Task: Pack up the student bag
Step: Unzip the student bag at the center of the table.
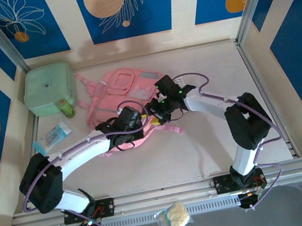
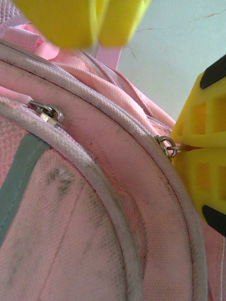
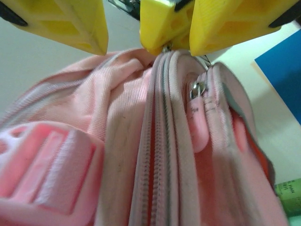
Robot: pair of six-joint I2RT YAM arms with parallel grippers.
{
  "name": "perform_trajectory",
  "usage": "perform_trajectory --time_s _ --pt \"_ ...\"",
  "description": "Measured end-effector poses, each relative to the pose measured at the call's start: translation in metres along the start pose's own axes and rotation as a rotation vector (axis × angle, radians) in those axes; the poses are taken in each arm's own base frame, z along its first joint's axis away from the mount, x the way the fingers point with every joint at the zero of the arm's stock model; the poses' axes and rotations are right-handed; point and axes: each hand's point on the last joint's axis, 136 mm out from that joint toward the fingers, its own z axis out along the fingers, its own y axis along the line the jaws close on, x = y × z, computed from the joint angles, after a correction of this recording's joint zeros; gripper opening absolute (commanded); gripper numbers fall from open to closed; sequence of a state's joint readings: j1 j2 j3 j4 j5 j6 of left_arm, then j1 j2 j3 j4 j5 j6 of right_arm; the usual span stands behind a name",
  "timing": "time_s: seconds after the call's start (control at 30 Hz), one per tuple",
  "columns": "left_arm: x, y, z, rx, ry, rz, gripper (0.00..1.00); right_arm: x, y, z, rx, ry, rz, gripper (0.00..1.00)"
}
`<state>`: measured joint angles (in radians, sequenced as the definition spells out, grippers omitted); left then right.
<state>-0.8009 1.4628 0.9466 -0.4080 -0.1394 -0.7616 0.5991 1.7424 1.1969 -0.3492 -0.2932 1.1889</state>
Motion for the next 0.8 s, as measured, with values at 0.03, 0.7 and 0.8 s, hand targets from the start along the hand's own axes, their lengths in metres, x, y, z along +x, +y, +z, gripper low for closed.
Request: perform_trajectory --time_s 0.03,0.7,0.8 --pt "0.000 0.000 0.000 0.001 -0.001 0.000 0.00 -0.001 0.000 0.006 0.004 0.002 0.007 0.47" --pt "0.001 0.045 -0.025 -0.082 -0.067 -0.031 0.00 -0.039 0.006 -0.008 -0.037 0.036 -0.099 0.00" --pt "0.005 0.066 -0.021 -0.107 -0.062 -0.064 0.00 -0.054 -0.006 -0.028 -0.058 0.055 -0.086 0.00"
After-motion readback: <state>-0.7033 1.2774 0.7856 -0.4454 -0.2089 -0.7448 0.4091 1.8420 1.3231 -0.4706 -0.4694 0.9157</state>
